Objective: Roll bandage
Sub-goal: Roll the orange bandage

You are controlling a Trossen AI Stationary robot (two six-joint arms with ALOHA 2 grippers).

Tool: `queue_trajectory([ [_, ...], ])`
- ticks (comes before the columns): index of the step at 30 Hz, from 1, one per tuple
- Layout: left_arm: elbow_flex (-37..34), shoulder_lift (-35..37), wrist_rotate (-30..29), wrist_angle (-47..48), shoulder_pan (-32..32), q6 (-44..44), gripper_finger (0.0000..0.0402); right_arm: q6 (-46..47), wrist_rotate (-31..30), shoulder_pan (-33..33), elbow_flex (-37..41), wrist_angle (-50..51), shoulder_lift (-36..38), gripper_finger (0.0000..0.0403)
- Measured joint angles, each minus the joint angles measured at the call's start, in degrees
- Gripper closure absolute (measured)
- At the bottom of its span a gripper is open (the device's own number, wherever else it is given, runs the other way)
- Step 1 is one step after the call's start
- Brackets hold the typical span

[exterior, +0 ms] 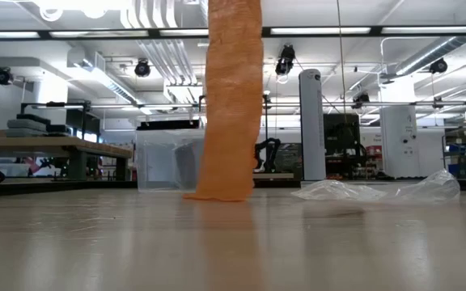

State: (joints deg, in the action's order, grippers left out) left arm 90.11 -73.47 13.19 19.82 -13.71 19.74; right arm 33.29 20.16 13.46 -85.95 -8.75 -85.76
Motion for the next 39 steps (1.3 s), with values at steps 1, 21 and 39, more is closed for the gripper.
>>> queue_trajectory([
  [1,-0.2,0.0,0.0,-0.2,0.2,0.5,0.0315,0.3,-0.1,0.1,0.0,-0.2,0.0,0.0163],
  [21,-2.7,-0.6,-3.9,-1.1,0.5,7.4,0.0315,3.5,-0.4,0.9,0.0,0.4,0.4,0.013],
  [39,-2.9,-0.5,-5.2,-2.5,0.4,11.3,0.0315,4.3,-0.3,0.9,0.0,1.4,0.4,0.0179],
])
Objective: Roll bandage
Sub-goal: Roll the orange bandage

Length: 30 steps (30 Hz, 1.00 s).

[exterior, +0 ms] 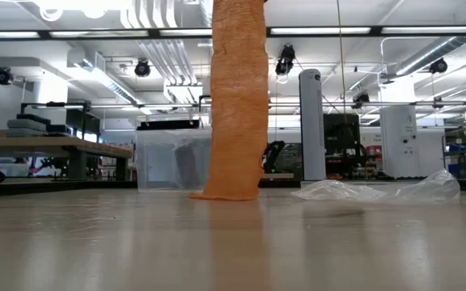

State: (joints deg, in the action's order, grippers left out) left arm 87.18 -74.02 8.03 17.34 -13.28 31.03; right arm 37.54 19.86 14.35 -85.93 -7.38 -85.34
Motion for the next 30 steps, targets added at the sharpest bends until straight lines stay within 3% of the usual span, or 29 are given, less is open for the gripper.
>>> queue_trajectory([
  [7,0.0,-0.5,0.0,-0.6,0.0,0.3,0.0315,1.2,-0.2,0.0,0.0,0.0,0.0,0.0208],
  [15,0.0,-1.4,0.0,-0.5,0.0,-0.6,0.0298,0.8,-0.2,0.0,0.0,0.2,0.1,0.027],
  [22,-0.1,0.7,-0.2,2.1,0.0,-7.8,0.0214,-5.3,0.0,0.0,0.0,-0.3,-0.1,0.0294],
  [30,0.0,2.8,-0.1,4.7,0.0,-19.4,0.0122,-23.1,-0.3,0.0,0.0,-0.4,-0.1,0.0296],
])
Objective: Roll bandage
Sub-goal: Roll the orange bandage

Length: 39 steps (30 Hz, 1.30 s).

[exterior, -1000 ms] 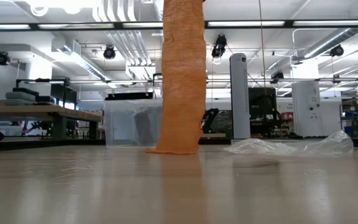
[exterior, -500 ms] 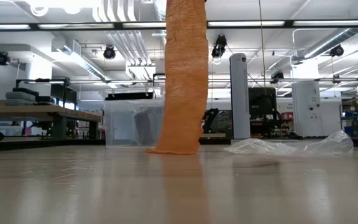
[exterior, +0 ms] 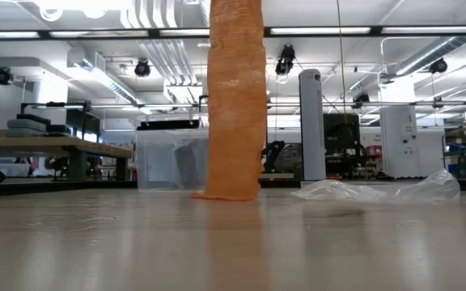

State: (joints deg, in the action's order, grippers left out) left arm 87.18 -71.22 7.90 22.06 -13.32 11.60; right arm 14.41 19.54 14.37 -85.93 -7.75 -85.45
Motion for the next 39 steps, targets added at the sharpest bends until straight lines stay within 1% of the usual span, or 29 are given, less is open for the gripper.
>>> queue_trajectory([
  [3,0.0,-0.6,0.1,-0.2,-0.3,-4.0,0.0108,-7.3,-0.1,0.0,0.0,0.1,0.0,0.0299],
  [6,0.0,-1.3,0.1,-0.3,-0.5,-4.8,0.0107,-13.3,-0.1,-0.1,0.0,0.2,0.0,0.0302],
  [10,0.0,-2.2,0.1,-1.8,-0.4,-4.7,0.0121,-19.8,-0.1,-0.1,0.0,1.5,0.0,0.0301],
  [14,0.0,-2.7,0.2,-3.3,-0.5,-4.6,0.0143,-23.4,-0.1,-0.1,0.0,2.9,0.0,0.0303],
  [19,0.0,-2.7,0.2,-2.9,-0.5,-2.2,0.0181,-23.5,-0.1,-0.1,0.0,2.9,0.0,0.0301],
  [24,0.0,-2.7,0.4,-1.8,-0.5,0.5,0.0239,-22.9,-0.1,-0.1,0.0,2.8,0.0,0.0295],
  [28,0.0,-2.7,0.5,-0.9,-0.5,1.6,0.0278,-22.7,-0.1,-0.1,0.0,3.1,0.0,0.0304],
  [32,0.0,-2.7,1.5,-0.7,-0.5,2.8,0.0282,-22.5,0.0,-0.1,0.0,3.1,0.0,0.031],
  [39,-0.2,-2.7,1.6,-0.3,-0.5,4.7,0.0253,-20.1,0.2,-0.2,0.0,2.4,0.1,0.0303],
])
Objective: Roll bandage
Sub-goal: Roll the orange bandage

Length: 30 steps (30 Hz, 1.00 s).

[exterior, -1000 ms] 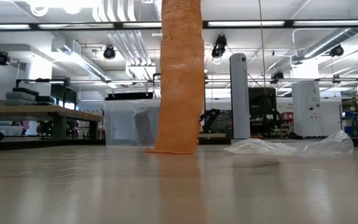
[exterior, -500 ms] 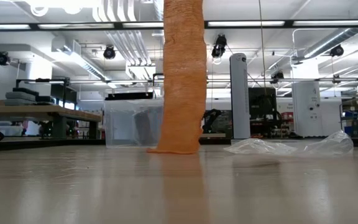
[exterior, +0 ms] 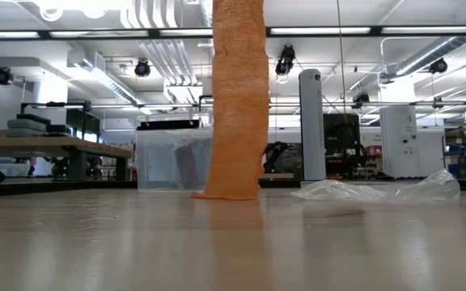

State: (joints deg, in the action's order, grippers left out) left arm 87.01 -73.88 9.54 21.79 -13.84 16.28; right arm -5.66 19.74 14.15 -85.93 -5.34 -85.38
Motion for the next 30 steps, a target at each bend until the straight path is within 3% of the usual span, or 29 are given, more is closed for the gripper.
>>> queue_trajectory([
  [4,0.0,-0.1,-0.7,-0.1,0.0,1.7,0.0266,5.9,-0.3,0.0,0.0,0.2,0.0,0.0296],
  [14,-0.1,-0.1,-1.2,-0.9,0.0,2.3,0.0361,10.9,-0.3,0.0,-0.1,1.6,0.2,0.0269],
  [21,-0.1,-0.1,-1.8,-2.2,0.0,2.4,0.0345,32.8,-2.4,0.7,-0.1,0.5,0.2,0.0244],
  [30,-0.1,-0.1,-2.1,-2.7,0.0,5.7,0.0353,41.9,-0.7,0.8,0.0,0.6,0.2,0.0213],
])
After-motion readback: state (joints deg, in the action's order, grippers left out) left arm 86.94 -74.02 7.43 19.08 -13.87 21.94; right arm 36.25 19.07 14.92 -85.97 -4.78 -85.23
